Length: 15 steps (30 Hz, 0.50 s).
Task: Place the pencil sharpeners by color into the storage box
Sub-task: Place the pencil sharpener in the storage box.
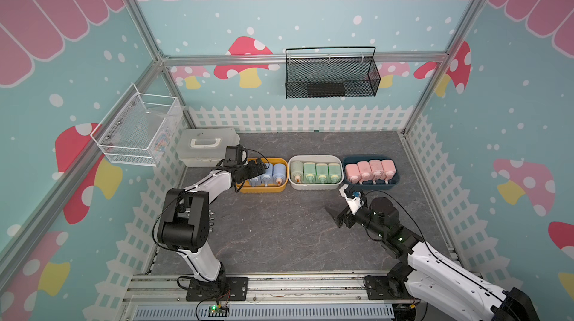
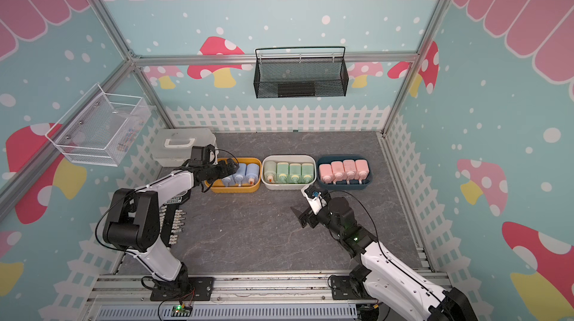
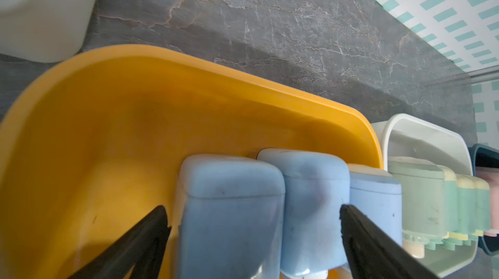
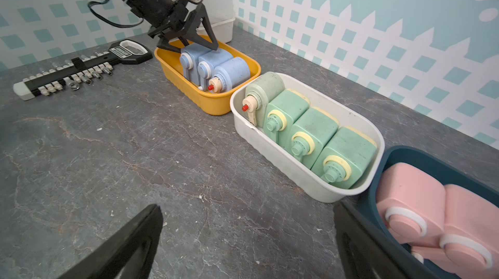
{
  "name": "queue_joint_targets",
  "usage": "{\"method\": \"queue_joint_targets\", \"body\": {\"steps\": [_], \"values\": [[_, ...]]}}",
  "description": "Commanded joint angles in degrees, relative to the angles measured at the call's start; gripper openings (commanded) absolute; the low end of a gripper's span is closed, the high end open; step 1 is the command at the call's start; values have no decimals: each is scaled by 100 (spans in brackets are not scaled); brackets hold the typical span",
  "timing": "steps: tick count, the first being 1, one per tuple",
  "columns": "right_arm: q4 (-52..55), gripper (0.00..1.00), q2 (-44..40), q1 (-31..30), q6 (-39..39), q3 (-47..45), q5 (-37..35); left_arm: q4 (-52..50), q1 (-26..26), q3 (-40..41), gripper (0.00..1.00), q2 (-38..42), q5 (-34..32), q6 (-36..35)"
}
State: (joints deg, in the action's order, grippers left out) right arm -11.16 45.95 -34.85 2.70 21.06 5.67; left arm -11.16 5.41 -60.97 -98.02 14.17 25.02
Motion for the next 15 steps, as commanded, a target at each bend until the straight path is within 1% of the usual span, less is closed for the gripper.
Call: {"method": "queue_joint_targets", "body": {"steps": [1, 5, 9, 11, 15], "values": [[154, 99, 29, 22, 107, 87, -625, -161, 25, 30, 99, 479, -247, -189], [162, 99, 271, 28, 90, 218, -1193, -314, 37, 122, 99, 966, -360, -282], [134, 99, 523, 51, 108, 333, -1875, -369, 32, 393, 99, 1546, -515, -360], [94, 99, 617, 94, 117, 373, -2004, -389, 37, 541, 99, 1836, -646, -413], [-35, 99, 761, 193, 137, 382, -2298, -396, 39, 909, 99, 2473, -1152, -552]]}}
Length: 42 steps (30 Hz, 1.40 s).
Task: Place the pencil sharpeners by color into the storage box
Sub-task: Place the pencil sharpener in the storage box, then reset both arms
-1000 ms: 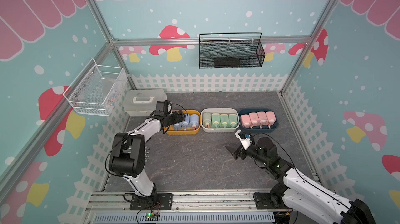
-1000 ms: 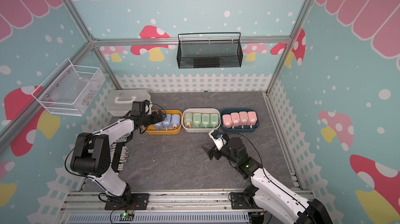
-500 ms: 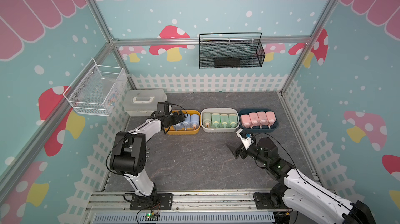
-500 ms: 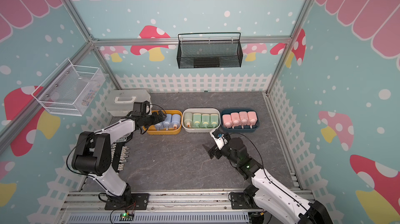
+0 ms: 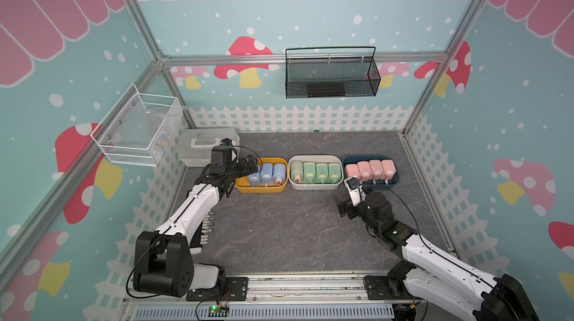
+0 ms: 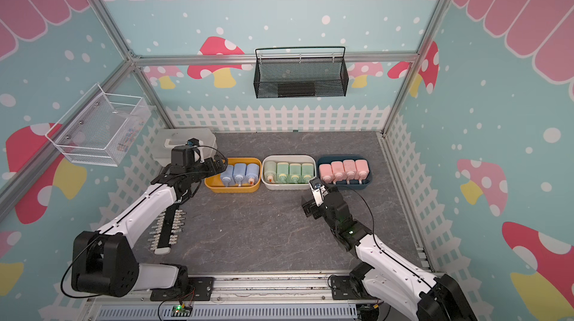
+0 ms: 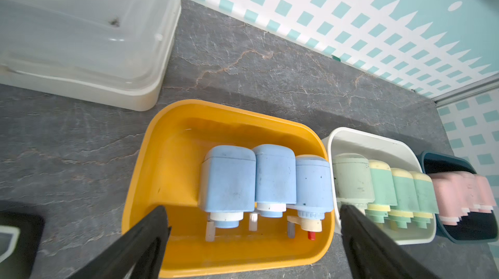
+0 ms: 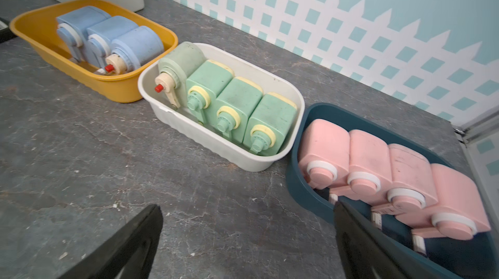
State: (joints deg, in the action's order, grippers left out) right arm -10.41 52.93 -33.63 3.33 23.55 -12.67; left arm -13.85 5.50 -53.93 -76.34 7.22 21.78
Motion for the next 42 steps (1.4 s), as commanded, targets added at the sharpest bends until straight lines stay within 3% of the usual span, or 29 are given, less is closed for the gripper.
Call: {"method": "queue_joint_targets", "body": {"steps": [1, 10, 15, 17, 27, 34, 42], "values": [[-130, 99, 84, 120, 60, 124, -613, -119, 30, 315, 99, 465, -614, -285], [-412, 99, 64, 988, -524, -47, -905, 514, 26, 1359, 99, 1434, -1798, -556], [-448, 98, 450, 1469, -636, -11, -1493, 1154, -22, 1896, 99, 1657, -2451, -854], [-478, 98, 562, 1718, -530, -17, -1405, 1180, -32, 1951, 99, 1615, -2514, -926], [-746, 99, 947, 2400, -367, 5, -615, 2075, -75, 2463, 99, 1303, -2492, -1394], [-873, 99, 1319, 2649, -400, 129, -87, 3558, -181, 2978, 99, 874, -1555, -1682], [-954, 99, 1396, 2704, -372, 75, 181, 4655, -228, 3012, 99, 128, -1270, -1872]]}}
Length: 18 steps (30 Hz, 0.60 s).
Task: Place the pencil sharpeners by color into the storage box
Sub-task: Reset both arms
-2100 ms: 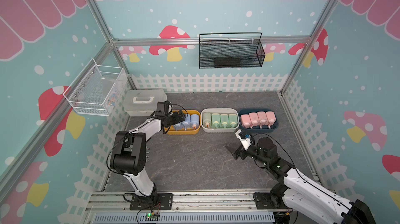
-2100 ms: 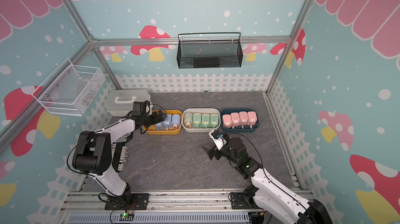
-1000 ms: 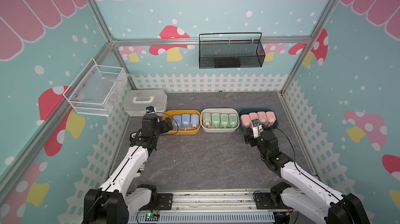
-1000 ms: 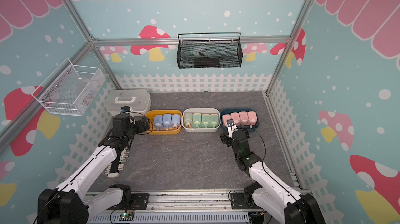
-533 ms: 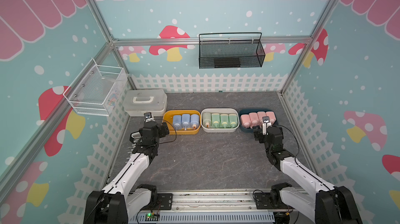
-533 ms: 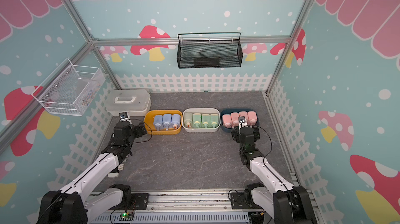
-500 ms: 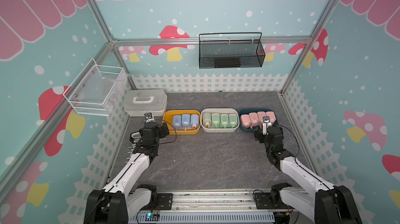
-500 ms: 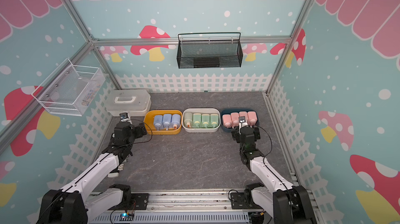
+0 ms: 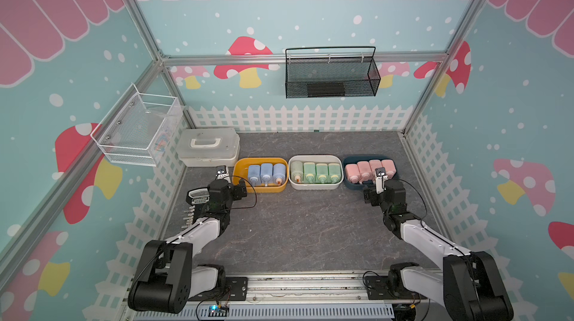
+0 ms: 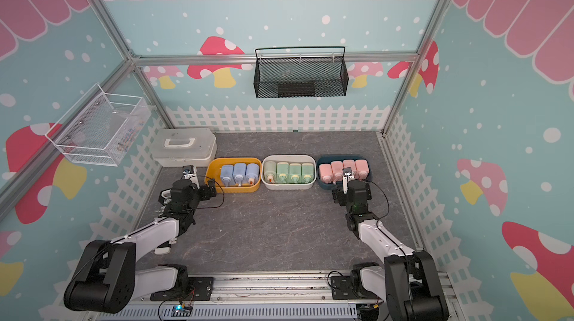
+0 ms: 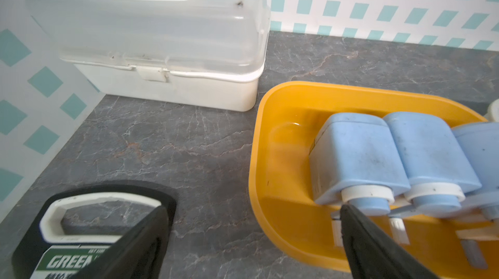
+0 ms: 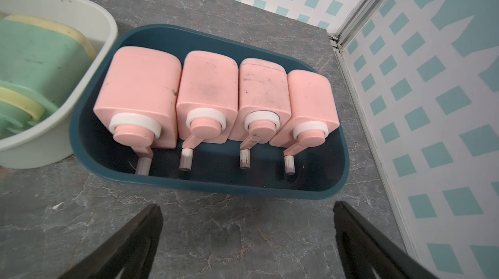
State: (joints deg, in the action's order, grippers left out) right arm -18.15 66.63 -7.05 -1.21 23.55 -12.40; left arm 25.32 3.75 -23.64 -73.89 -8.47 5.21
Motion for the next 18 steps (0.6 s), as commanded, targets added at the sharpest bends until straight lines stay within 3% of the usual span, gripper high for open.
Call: {"method": "queue_joint_targets", "body": {"steps": [1, 13, 18], "values": [[-197, 99, 25, 46, 80, 67, 166, 806, -53, -55, 99, -194, 336, -271], [-309, 99, 148, 63, -8, 64, 295, 2551, -284, 146, 99, -1396, 671, -379], [-305, 99, 130, 63, -127, 72, 241, 2545, -458, 194, 99, -1359, 521, -93]]}}
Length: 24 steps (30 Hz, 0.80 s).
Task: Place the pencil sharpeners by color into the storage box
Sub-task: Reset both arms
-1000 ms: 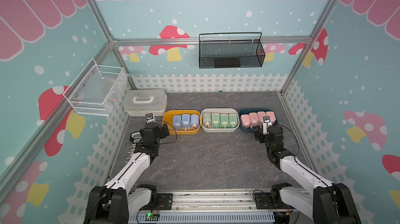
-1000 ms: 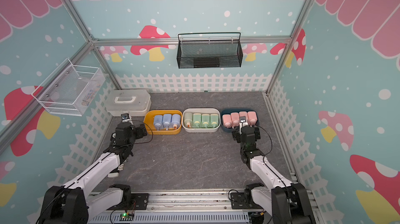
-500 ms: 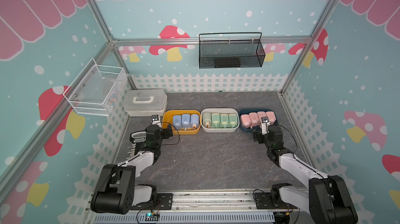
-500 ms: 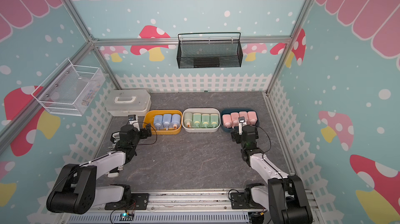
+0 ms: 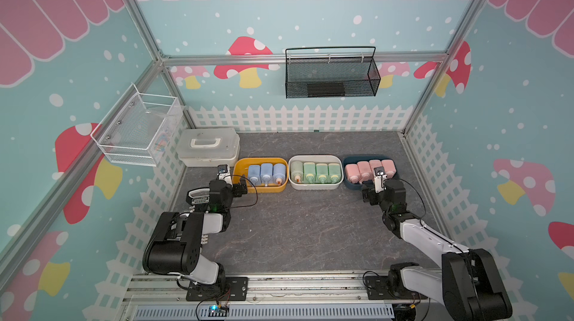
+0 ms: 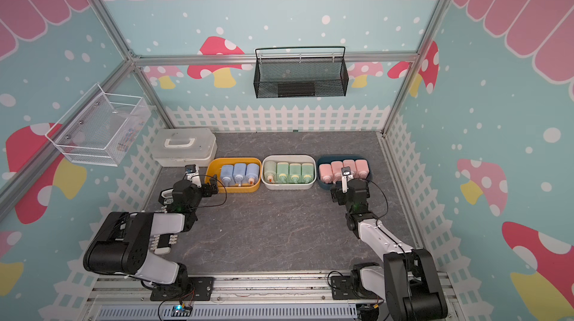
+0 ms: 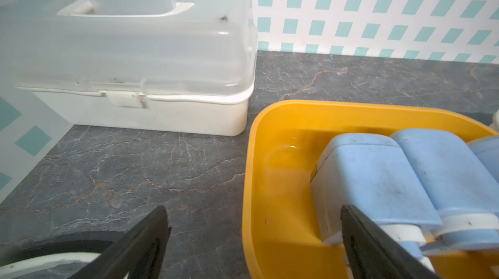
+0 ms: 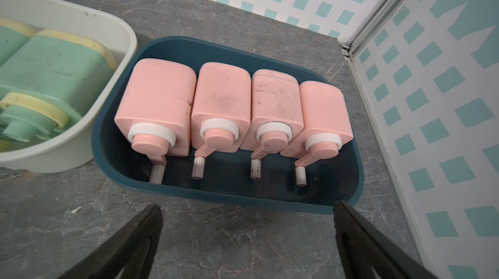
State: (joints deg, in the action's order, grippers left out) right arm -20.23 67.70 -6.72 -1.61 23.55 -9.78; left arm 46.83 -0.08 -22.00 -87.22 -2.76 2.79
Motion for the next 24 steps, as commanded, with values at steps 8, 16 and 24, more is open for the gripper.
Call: {"method": "queue_joint_targets", "body": {"steps": [8, 16, 24], "values": [[-889, 99, 638, 115, -296, 34, -14, 223, 257, -68, 99, -32, -1192, 146], [-844, 99, 1386, 202, -584, 630, 411, 514, 311, 64, 99, -43, -1786, 297], [-1339, 99, 1573, 236, -716, 534, 1420, 500, 313, 55, 99, -40, -1782, 293]]}}
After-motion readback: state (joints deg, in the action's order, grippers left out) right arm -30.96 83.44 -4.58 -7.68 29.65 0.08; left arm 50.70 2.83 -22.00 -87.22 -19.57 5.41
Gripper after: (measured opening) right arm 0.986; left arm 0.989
